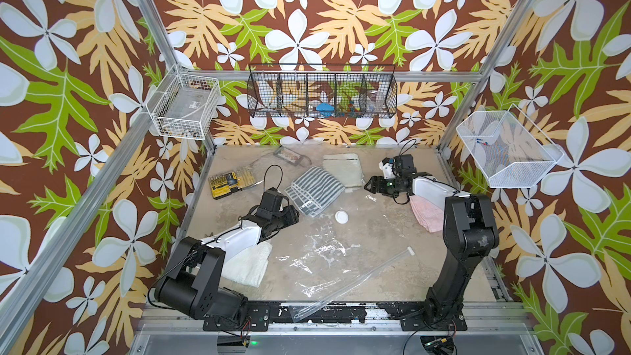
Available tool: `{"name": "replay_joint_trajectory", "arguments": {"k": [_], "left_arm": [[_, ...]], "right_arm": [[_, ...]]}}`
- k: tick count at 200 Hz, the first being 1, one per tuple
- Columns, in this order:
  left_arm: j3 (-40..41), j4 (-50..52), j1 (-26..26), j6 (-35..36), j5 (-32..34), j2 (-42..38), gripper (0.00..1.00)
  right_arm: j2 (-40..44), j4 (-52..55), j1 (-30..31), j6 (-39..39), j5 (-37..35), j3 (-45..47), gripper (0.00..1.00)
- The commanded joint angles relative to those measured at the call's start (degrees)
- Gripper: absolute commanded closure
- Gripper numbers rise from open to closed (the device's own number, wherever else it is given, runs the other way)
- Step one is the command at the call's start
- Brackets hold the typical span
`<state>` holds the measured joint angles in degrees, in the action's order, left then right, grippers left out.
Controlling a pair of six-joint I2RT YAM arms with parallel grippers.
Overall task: Place the folded towel into the vacuum bag
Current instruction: Adjust the vacuum bag at the center of the board.
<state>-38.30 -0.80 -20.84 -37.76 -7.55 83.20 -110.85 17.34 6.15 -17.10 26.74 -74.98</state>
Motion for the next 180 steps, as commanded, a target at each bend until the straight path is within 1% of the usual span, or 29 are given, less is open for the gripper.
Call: {"name": "replay_joint_trajectory", "arguments": {"k": [1, 21, 38, 61, 71, 77, 78, 81, 84, 87, 94, 108, 114, 115, 128, 150, 180], "left_arm": [[0.2, -0.3, 0.1, -0.3, -0.4, 1.1, 0.38], [-0.3, -0.9, 0.1, -0.5, -0.8, 2.2, 0.38], [-0.8, -1.4, 0.1, -0.8, -0.8, 3.2, 0.38], [-1.1, -2.3, 0.1, -1.1, -1.1, 5.1, 0.38], [-1.1, -2.7, 0.1, -1.2, -1.2, 5.9, 0.39], [-1.1, -2.9, 0.1, -1.2, -1.2, 6.4, 0.39], [-1.1, -2.9, 0.1, -1.2, -1.2, 6.4, 0.39], [-1.1, -3.0, 0.1, -1.3, -1.3, 6.6, 0.39], [-1.1, -3.1, 0.1, -1.3, -1.3, 6.8, 0.39], [-1.1, -3.1, 0.0, -1.3, -1.3, 7.0, 0.39], [-1.0, -3.4, 0.1, -1.3, -1.4, 7.4, 0.39], [-0.8, -3.9, 0.1, -1.4, -1.6, 8.0, 0.39], [-0.8, -4.2, 0.0, -1.5, -1.7, 8.2, 0.39], [-0.8, -4.2, 0.0, -1.6, -1.8, 8.2, 0.39], [-0.8, -4.3, -0.1, -1.5, -1.9, 8.5, 0.39], [-1.2, -4.3, 0.0, -1.2, -2.1, 8.8, 0.39], [-3.1, -3.4, -0.1, -0.9, -2.4, 8.1, 0.39]], "right_arm": [[-2.7, 1.3, -0.2, 3.3, 0.8, -2.7, 0.19], [-6.2, 1.4, -0.3, 5.1, 1.2, -5.2, 0.18], [-9.5, 1.7, -0.2, 7.1, 5.3, -7.3, 0.18], [-12.1, 2.9, 0.5, 9.2, 6.8, -8.4, 0.23], [-11.7, 2.6, 0.8, 9.3, 6.7, -7.5, 0.31], [-11.0, 2.2, 1.0, 9.2, 6.5, -6.6, 0.39], [-11.0, 2.2, 1.0, 9.2, 6.5, -6.6, 0.39], [-10.3, 1.8, 1.0, 9.1, 6.4, -6.0, 0.45], [-9.9, 1.6, 1.1, 9.0, 6.4, -5.6, 0.47], [-8.9, 1.0, 1.3, 8.7, 6.2, -4.7, 0.54], [-7.0, -0.1, 1.6, 8.1, 5.5, -3.2, 0.64], [-3.0, -2.0, 2.1, 6.8, 5.3, -0.6, 0.78], [-1.4, -2.7, 2.2, 6.3, 5.2, 0.4, 0.82], [-0.8, -3.0, 2.3, 6.1, 5.2, 0.8, 0.84], [2.8, -4.1, 2.5, 4.9, 5.0, 2.9, 0.92], [8.4, -5.2, 2.5, 2.9, 3.6, 5.5, 1.0], [15.1, -3.6, 1.9, 0.9, -3.1, 8.7, 1.0]]}}
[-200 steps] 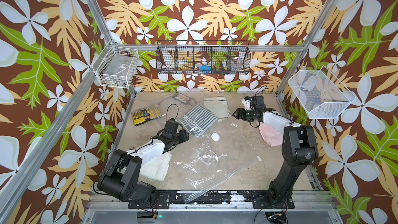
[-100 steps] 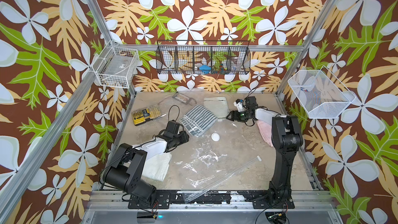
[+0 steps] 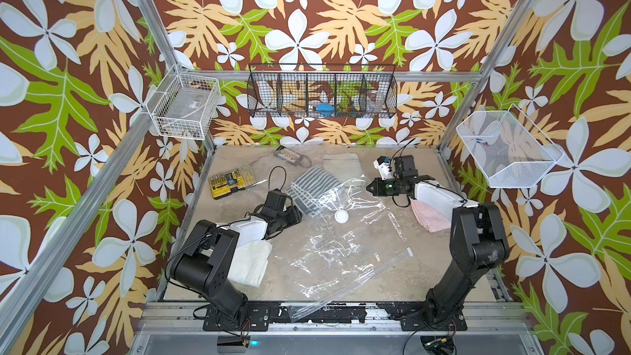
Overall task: Place the folded towel into the vacuum bag
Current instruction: Adjust the vacuum bag at the center of the board.
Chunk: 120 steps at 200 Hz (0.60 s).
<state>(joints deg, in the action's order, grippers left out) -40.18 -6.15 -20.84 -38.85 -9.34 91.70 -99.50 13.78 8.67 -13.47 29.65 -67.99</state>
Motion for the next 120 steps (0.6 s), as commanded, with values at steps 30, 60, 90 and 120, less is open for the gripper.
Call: {"name": "replay_joint_trajectory", "arguments": {"k": [30, 60, 90, 120], "left_arm": [[-3.8, 4.0, -0.1, 1.0, -0.3, -1.6, 0.39], [-6.7, 8.9, 0.0, 3.9, 4.1, -5.7, 0.39], [-7.7, 10.3, 1.5, 5.1, 7.7, -6.3, 0.37], [-8.7, 10.0, 4.7, 4.2, 5.2, -3.7, 0.33]], "right_arm": [[5.5, 6.0, -6.7, -6.1, -21.3, 2.4, 1.0], [6.1, 9.0, -13.1, -7.1, -35.5, 3.7, 1.0], [3.9, 8.9, -14.5, -6.4, -34.7, 2.3, 0.92], [2.6, 11.2, -13.2, -6.9, -41.5, 0.0, 0.63]]}}
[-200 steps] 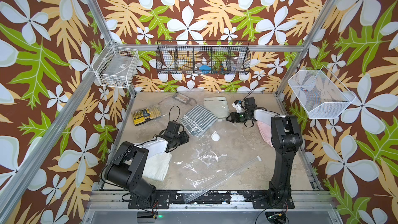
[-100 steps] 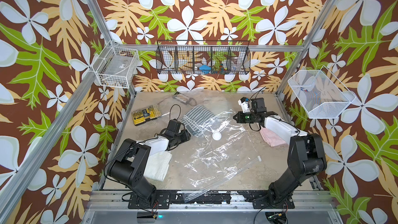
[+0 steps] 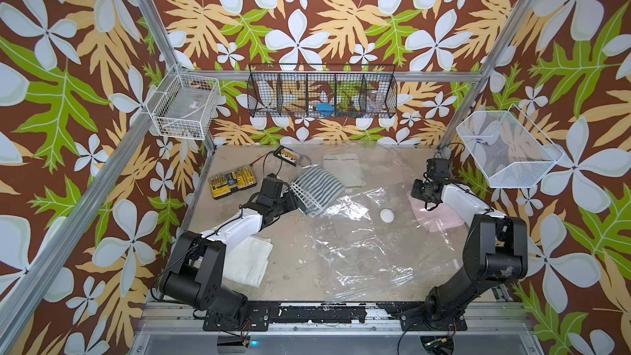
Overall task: Place the folded towel into the vacuum bag
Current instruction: Adjust the vacuum bag at the center of the board.
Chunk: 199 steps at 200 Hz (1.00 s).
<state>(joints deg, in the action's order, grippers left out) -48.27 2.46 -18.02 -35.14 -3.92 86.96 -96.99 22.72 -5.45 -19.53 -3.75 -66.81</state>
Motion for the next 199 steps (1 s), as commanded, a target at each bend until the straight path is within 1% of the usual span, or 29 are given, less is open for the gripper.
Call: {"name": "replay_joint_trajectory", "arguments": {"k": [1, 5, 11, 20, 31, 42, 53, 70, 77, 87, 99, 118, 140, 157, 171, 185, 199], "left_arm": [[-0.6, 1.2, 1.9, 0.4, -0.3, 1.0, 0.33], [-0.6, 0.7, 2.4, 0.3, -0.8, 1.1, 0.32], [-0.8, -0.1, 2.9, 0.6, -1.5, 1.4, 0.31], [-2.2, -0.4, 3.1, 1.3, -1.7, 2.2, 0.28], [-4.2, -0.4, 3.2, 2.4, -2.1, 4.2, 0.26], [-6.5, -0.4, 3.7, 2.9, -2.9, 6.5, 0.25], [-8.2, -0.8, 5.2, 2.8, -3.5, 8.6, 0.25], [-10.4, -1.3, 7.7, 3.2, -4.2, 11.2, 0.25], [-11.4, -1.3, 8.4, 3.8, -3.8, 11.9, 0.26], [-13.1, -1.7, 8.7, 5.2, -2.9, 13.1, 0.26], [-15.1, -2.4, 8.9, 6.9, -3.3, 14.6, 0.26], [-18.2, -3.7, 8.9, 9.0, -7.1, 17.7, 0.25], [-22.1, -2.5, 8.9, 12.0, -10.5, 22.1, 0.25], [-23.1, -2.1, 8.9, 13.2, -9.6, 23.8, 0.25], [-23.8, -1.4, 8.9, 14.3, -8.8, 24.5, 0.25], [-23.7, -0.7, 9.0, 15.0, -6.6, 23.5, 0.26], [-21.9, -1.6, 9.7, 14.8, -5.9, 21.5, 0.25]], "right_arm": [[0.3, 2.3, 1.0, -0.9, -8.5, -1.2, 0.6], [0.7, 2.7, 1.5, -1.1, -10.0, -1.4, 0.53], [1.4, 3.1, 2.5, -1.2, -12.3, -1.5, 0.45], [2.6, 3.8, 4.8, -1.1, -16.1, -1.5, 0.38], [3.7, 5.0, 7.9, -1.5, -19.6, -2.0, 0.35], [4.9, 5.7, 11.7, -1.6, -20.4, -2.4, 0.35], [5.9, 5.9, 16.4, -2.4, -16.3, -2.8, 0.37], [6.8, 3.3, 25.5, -5.8, -4.7, -1.4, 0.39], [6.4, 1.1, 29.6, -7.2, -1.3, -0.7, 0.39], [4.4, 0.2, 35.4, -8.5, -0.1, -1.4, 0.39], [0.7, 0.3, 38.6, -8.7, 0.5, -3.3, 0.39], [-4.8, 1.0, 37.7, -7.9, 3.3, -4.4, 0.39], [-6.4, -0.9, 34.3, -7.3, 6.7, -1.7, 0.4], [-6.2, -2.6, 31.7, -7.0, 8.1, 0.7, 0.4], [-7.1, -2.6, 29.9, -5.8, 7.0, 1.7, 0.4], [-8.9, -2.4, 26.9, -5.0, 6.0, 2.7, 0.4], [-10.9, -3.1, 23.0, -4.7, 7.3, 4.0, 0.41]]}}
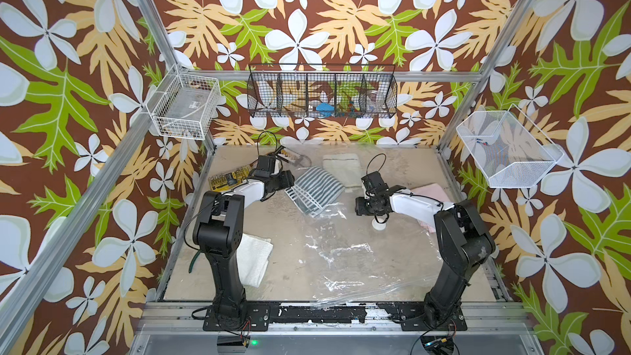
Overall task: Place the folded towel into the vacuum bag
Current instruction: Adjust the vacuum bag at the center of the board, then adjust the towel at the center of the board.
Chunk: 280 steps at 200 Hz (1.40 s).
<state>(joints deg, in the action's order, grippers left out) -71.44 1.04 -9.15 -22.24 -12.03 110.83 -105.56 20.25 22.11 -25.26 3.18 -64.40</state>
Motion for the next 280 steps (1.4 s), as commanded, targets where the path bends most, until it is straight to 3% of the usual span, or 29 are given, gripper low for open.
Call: {"name": "replay_joint_trajectory", "arguments": {"k": [1, 21, 48, 72, 89, 123, 155, 174, 195, 225, 280], "left_arm": [[1.3, -0.3, 0.9, 1.9, 2.3, -2.4, 0.25], [3.0, -0.6, 2.3, 0.4, 2.5, -4.5, 0.25], [6.6, -4.5, 3.6, -2.3, 1.7, -6.0, 0.26], [2.4, -3.7, 3.0, -2.8, -6.8, -0.6, 0.26], [-2.0, -0.6, 1.0, -0.1, -8.9, 2.6, 0.25], [-9.4, 7.0, -0.9, 4.8, -5.9, 7.9, 0.25], [-12.9, 14.3, -2.0, 8.1, 1.7, 11.3, 0.3], [-11.9, 14.7, -2.9, 8.2, 4.0, 10.9, 0.39], [-9.9, 13.2, -3.9, 6.8, 2.1, 9.9, 0.54], [-5.5, 17.2, -4.4, 5.5, 6.8, 6.2, 0.78], [18.5, 20.9, -4.2, -2.0, 13.6, -14.6, 0.8]], "right_arm": [[-2.5, -0.7, -4.8, 0.9, 0.5, 1.8, 0.41], [-3.6, -2.5, -8.9, 0.8, 0.9, 3.8, 0.41], [-4.1, -3.2, -10.0, 0.5, 2.2, 3.9, 0.41], [-3.9, -3.3, -10.0, 0.3, 3.6, 3.7, 0.42], [-3.2, -2.6, -10.0, 0.5, 3.3, 3.5, 0.42], [-1.5, -2.5, -10.0, 0.2, 3.8, 3.8, 0.42], [-0.5, -2.4, -10.0, 0.0, 3.9, 3.7, 0.43], [-0.5, -2.3, -10.0, 0.0, 3.9, 3.6, 0.43], [-0.9, -2.4, -10.0, -0.1, 3.8, 3.4, 0.43], [-0.9, -2.0, -10.0, -0.2, 3.0, 2.5, 0.44], [-3.8, 0.7, -10.2, 0.8, -3.5, -3.0, 0.44]]}}
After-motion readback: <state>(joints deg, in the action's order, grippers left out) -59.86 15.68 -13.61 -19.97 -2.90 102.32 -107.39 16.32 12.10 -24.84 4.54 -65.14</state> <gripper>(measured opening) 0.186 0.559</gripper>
